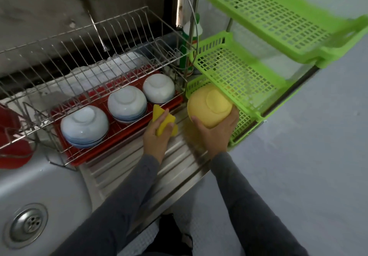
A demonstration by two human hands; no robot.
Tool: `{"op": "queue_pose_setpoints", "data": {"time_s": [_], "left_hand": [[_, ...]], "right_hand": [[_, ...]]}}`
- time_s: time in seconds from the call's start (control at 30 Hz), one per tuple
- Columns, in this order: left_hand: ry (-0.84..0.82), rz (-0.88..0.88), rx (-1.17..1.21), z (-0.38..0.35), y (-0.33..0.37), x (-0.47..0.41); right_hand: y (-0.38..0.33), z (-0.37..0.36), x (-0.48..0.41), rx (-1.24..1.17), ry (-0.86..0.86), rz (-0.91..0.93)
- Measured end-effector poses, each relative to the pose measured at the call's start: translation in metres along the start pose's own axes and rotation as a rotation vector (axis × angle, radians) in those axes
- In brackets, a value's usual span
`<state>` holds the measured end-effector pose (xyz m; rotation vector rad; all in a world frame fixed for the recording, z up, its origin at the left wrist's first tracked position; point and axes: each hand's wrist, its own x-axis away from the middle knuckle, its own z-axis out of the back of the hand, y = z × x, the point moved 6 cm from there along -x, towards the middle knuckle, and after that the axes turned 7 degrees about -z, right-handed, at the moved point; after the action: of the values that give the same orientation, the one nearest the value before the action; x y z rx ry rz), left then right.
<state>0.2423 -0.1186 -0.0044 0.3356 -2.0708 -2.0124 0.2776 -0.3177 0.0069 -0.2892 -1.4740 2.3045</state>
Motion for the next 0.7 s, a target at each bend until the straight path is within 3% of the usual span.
{"op": "queue_pose_setpoints", "data": {"time_s": [0.23,0.4,0.7], "left_hand": [[-0.046,-0.044,0.034,-0.021,0.005,-0.023],[-0.055,-0.049,0.074,-0.033,0.006,-0.03],[-0.068,-0.037,0.095,-0.044,0.003,-0.036]], "right_hand": [[0.004,0.002,-0.032,-0.016,0.071,-0.124],[0.006,-0.003,-0.043,-0.004,0.009,-0.206],[0.008,0.0,-0.044,0.047,0.018,-0.204]]}}
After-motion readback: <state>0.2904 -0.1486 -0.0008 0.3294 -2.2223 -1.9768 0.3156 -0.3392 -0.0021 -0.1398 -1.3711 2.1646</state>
